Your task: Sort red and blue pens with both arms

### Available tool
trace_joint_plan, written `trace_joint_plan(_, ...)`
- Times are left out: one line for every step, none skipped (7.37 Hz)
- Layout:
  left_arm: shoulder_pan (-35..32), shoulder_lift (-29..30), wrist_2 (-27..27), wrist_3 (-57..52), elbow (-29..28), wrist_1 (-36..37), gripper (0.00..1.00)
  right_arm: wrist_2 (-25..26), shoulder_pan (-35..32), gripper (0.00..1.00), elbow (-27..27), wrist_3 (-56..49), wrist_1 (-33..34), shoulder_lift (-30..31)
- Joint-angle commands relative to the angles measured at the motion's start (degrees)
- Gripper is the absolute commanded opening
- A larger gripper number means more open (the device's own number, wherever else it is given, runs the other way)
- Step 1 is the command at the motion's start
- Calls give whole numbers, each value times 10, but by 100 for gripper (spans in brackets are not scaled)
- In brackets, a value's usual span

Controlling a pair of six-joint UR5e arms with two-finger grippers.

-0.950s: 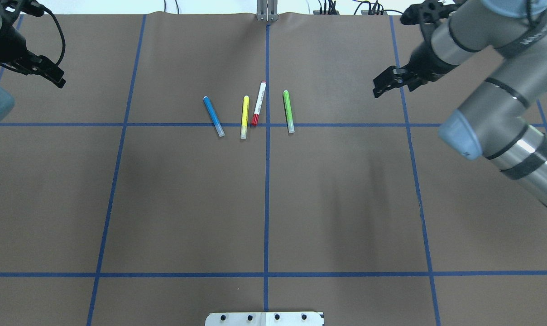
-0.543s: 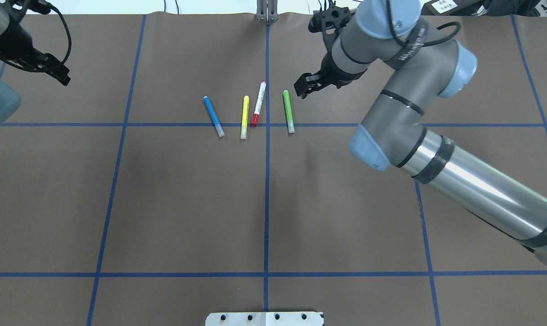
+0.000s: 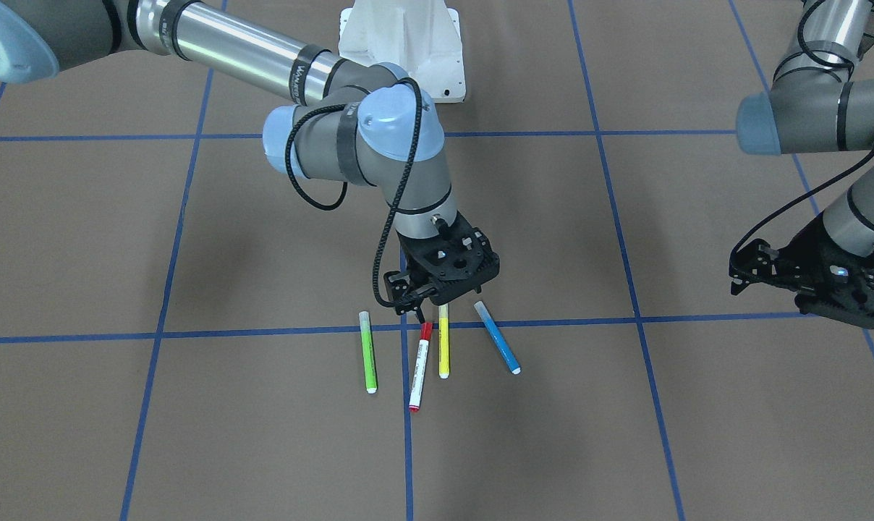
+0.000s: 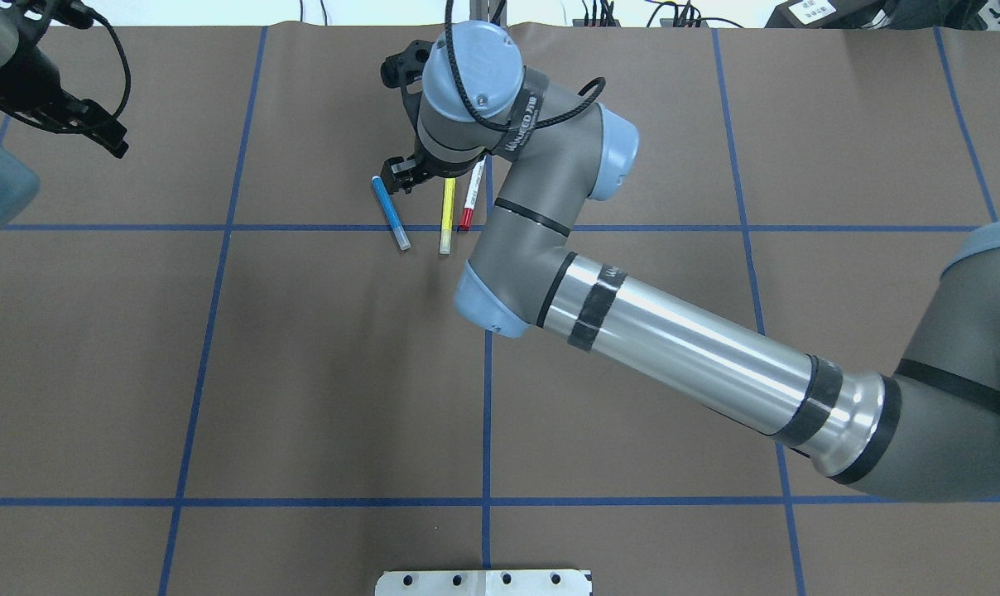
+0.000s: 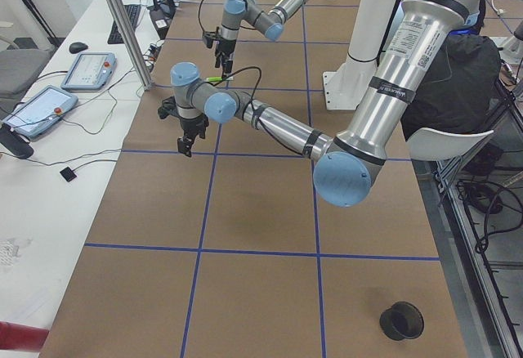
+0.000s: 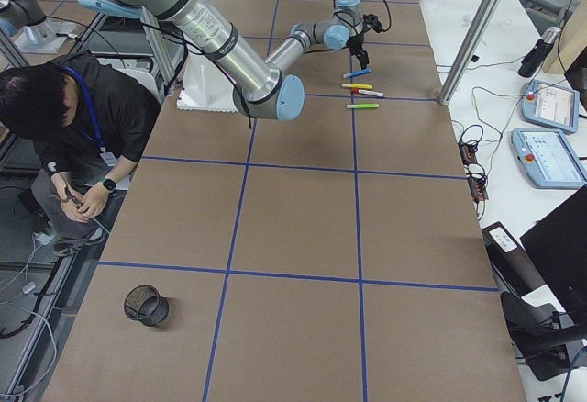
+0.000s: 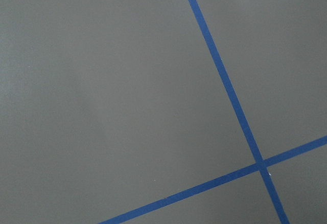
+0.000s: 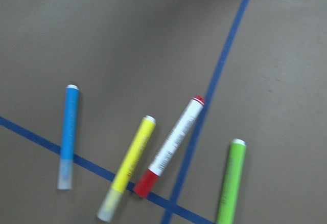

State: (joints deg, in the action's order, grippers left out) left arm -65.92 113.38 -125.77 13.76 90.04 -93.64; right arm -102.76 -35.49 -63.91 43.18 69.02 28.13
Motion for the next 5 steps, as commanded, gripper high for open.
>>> trace_joint_plan(0,0,0,0,-7,-1,100,20,22,91,59,1,-36,-27)
trace_joint_plan(0,1,0,0,-7,-1,100,22,31,87,78,5,-38,-41)
trace_joint_plan(0,3,0,1,-7,-1,100,34,45,87,101,7,-54,-44)
trace_joint_plan(0,4,0,1,-7,-1,100,37,49,87,125,7,-72,-47)
trace_joint_plan(0,4,0,1,-8,-1,100,37,49,87,137,7,-73,-50)
